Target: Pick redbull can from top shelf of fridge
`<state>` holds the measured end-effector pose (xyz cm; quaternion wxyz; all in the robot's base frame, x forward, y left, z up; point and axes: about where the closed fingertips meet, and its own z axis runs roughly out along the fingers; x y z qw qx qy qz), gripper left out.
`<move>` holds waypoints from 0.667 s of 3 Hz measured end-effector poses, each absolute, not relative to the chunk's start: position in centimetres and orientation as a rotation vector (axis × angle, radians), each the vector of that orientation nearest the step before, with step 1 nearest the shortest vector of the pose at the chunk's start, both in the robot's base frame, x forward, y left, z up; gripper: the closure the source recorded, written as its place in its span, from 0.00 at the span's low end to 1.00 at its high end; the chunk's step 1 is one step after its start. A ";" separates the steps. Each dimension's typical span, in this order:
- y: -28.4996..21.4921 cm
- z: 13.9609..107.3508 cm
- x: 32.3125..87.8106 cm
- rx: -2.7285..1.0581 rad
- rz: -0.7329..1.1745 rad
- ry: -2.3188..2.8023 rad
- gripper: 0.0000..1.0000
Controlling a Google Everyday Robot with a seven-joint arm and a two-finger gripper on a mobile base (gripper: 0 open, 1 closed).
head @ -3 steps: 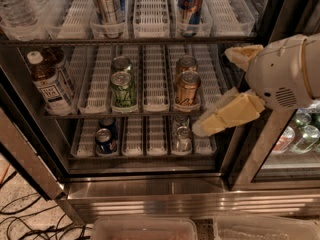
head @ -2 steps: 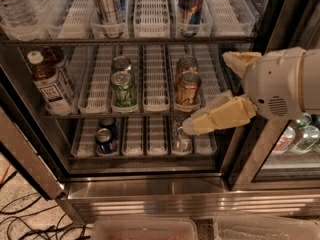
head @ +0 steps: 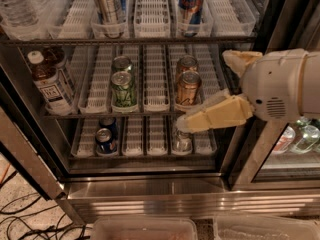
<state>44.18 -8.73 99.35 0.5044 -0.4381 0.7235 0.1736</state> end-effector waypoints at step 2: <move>-9.6 97.9 44.4 -0.825 0.297 1.670 0.00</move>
Offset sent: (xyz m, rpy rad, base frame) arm 0.0077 -0.0215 0.0070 0.2458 -0.3256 -0.3032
